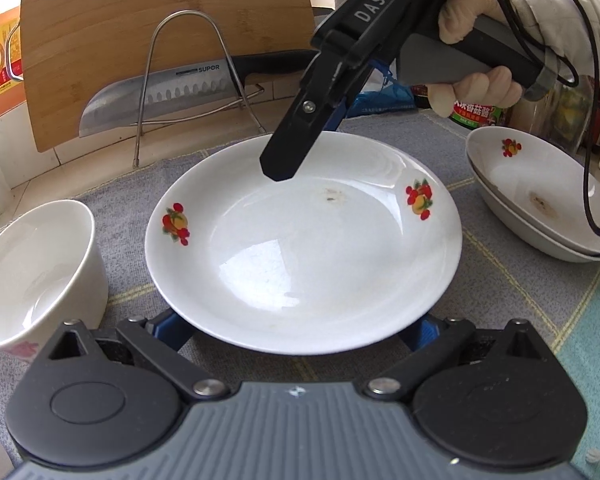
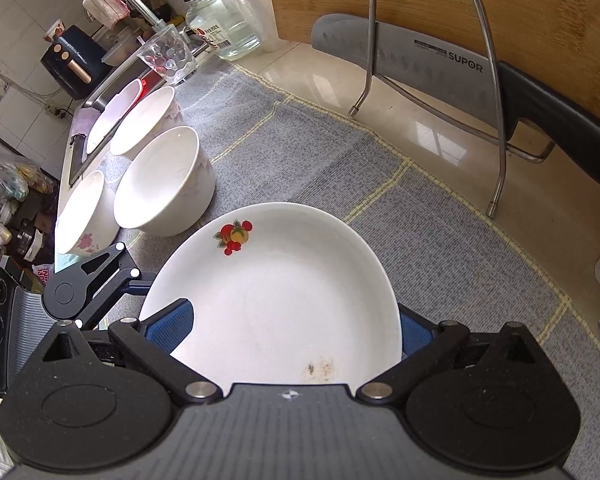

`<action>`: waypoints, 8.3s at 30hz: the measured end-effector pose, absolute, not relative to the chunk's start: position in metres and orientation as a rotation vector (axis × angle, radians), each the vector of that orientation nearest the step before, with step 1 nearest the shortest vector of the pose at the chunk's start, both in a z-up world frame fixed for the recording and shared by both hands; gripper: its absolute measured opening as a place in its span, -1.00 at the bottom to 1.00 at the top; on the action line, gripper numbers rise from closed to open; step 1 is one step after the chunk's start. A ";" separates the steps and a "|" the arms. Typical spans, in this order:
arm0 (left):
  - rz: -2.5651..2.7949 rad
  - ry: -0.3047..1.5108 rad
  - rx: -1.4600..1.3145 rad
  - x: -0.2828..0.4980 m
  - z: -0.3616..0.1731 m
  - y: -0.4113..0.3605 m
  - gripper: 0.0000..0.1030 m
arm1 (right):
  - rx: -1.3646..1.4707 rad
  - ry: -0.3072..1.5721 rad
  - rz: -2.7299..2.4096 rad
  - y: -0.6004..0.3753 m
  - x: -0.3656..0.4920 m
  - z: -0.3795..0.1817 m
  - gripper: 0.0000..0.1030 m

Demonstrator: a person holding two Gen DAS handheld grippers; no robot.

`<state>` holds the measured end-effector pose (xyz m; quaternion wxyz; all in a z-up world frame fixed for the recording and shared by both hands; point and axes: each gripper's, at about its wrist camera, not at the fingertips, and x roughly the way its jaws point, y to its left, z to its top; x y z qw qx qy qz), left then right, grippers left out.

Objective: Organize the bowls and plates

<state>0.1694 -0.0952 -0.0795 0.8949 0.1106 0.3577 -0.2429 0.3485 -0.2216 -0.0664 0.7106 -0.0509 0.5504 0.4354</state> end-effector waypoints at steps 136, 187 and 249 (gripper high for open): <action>-1.043 0.699 0.475 0.145 -0.037 -0.234 0.96 | 0.142 1.089 0.302 -0.435 0.169 -0.034 1.00; -0.430 0.656 0.172 0.088 -0.004 -0.020 0.99 | -0.167 0.686 0.299 -0.215 0.106 -0.022 1.00; -0.426 0.617 0.226 0.093 -0.058 0.145 0.68 | -0.183 0.868 0.818 0.035 0.188 -0.065 0.62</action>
